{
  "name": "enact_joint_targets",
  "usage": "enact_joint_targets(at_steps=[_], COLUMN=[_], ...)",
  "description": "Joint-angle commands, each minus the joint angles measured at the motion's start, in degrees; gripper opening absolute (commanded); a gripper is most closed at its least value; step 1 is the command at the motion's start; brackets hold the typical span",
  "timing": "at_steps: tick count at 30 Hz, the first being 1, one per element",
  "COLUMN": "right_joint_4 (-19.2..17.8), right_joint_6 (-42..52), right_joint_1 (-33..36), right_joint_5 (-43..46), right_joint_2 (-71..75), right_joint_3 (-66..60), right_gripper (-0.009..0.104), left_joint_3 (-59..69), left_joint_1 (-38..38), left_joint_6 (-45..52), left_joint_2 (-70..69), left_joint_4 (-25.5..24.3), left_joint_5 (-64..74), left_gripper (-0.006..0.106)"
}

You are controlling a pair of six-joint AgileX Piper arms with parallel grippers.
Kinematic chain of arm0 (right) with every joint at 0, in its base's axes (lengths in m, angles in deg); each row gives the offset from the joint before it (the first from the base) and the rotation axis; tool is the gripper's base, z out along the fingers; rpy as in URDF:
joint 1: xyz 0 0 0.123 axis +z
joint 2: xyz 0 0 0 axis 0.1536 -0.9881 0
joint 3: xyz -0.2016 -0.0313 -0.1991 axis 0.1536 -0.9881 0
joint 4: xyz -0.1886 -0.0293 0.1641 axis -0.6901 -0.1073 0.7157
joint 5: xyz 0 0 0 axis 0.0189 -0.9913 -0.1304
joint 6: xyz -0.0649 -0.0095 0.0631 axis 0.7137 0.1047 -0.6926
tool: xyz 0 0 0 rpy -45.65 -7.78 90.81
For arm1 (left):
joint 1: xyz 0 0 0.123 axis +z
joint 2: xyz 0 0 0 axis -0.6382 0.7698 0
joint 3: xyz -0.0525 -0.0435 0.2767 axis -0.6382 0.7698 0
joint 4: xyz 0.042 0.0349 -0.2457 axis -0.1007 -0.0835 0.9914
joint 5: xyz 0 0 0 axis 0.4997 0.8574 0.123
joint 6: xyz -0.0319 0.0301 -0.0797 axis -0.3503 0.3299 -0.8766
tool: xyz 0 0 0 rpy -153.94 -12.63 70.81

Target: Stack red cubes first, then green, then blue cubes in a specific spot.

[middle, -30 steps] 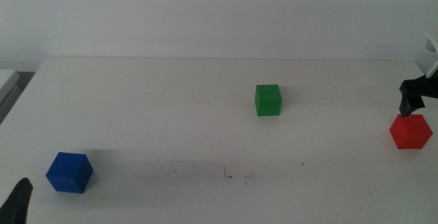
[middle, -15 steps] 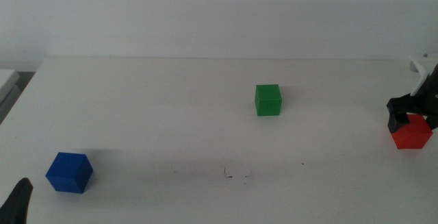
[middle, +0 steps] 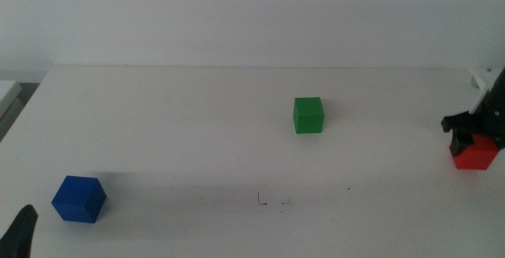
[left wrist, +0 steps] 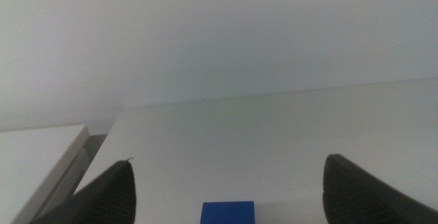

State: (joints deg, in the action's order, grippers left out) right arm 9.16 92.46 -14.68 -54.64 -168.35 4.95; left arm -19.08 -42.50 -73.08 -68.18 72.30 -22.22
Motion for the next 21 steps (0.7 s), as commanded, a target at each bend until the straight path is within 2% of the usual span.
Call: enact_joint_targets(at_steps=[1, 5, 12, 17, 18, 20, 21], right_joint_4=[-1.55, -2.99, -3.48, -11.23, -11.54, -8.79, -9.63], right_joint_6=[-4.58, -14.98, -32.35, -46.44, -48.30, -48.96, -49.28], right_joint_1=[2.59, 10.06, 30.21, 42.59, 44.13, 44.94, 45.94], right_joint_5=[-2.34, -5.77, -7.36, -3.07, -3.08, -2.93, -3.03], right_joint_2=[4.03, 9.92, 12.95, 11.42, 10.91, 10.09, 9.49], right_joint_3=[0.30, 0.30, 0.30, 0.75, 1.36, 2.47, 3.11], right_gripper=[0.000, 0.000, 0.005, 0.005, 0.005, 0.005, 0.005], left_joint_3=[-0.03, -0.03, -0.03, -0.03, -0.03, -0.03, -0.03], left_joint_1=[-0.12, -0.12, -0.12, -0.12, -0.12, -0.12, -0.12], left_joint_6=[-0.01, -0.01, -0.01, -0.01, -0.01, -0.01, -0.01], left_joint_2=[-0.19, -0.19, -0.19, -0.19, -0.19, -0.19, -0.19], left_joint_4=[0.15, 0.15, 0.15, 0.15, 0.15, 0.15, 0.15], left_joint_5=[-0.30, -0.30, -0.30, -0.30, -0.30, -0.30, -0.30], left_gripper=[0.094, 0.094, 0.094, 0.094, 0.094, 0.094, 0.094])
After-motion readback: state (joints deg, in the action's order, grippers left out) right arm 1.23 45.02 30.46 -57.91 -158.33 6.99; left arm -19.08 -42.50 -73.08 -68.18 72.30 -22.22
